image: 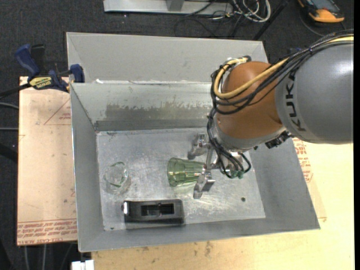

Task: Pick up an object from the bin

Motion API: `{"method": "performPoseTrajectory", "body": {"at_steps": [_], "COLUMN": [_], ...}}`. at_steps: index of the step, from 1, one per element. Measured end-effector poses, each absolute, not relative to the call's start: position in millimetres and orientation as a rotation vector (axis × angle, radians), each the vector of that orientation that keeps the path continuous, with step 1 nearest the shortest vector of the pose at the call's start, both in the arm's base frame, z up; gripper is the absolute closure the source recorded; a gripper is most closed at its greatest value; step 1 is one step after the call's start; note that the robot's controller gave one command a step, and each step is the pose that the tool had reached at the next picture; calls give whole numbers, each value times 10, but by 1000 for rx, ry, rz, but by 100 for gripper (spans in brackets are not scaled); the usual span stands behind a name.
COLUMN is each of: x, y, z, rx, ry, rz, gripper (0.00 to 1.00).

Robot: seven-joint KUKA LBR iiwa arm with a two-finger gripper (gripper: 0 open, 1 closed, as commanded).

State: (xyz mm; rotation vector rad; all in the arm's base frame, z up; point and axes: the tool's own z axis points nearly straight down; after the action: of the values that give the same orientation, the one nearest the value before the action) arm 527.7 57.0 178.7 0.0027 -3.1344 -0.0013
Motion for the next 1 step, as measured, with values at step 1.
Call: {"method": "performPoseTrajectory", "body": {"at_steps": [1], "x": [5295], "y": [567], "z": [1823], "rx": [1], "ry": [-3142], "rz": [-2], "gripper": [0]}}
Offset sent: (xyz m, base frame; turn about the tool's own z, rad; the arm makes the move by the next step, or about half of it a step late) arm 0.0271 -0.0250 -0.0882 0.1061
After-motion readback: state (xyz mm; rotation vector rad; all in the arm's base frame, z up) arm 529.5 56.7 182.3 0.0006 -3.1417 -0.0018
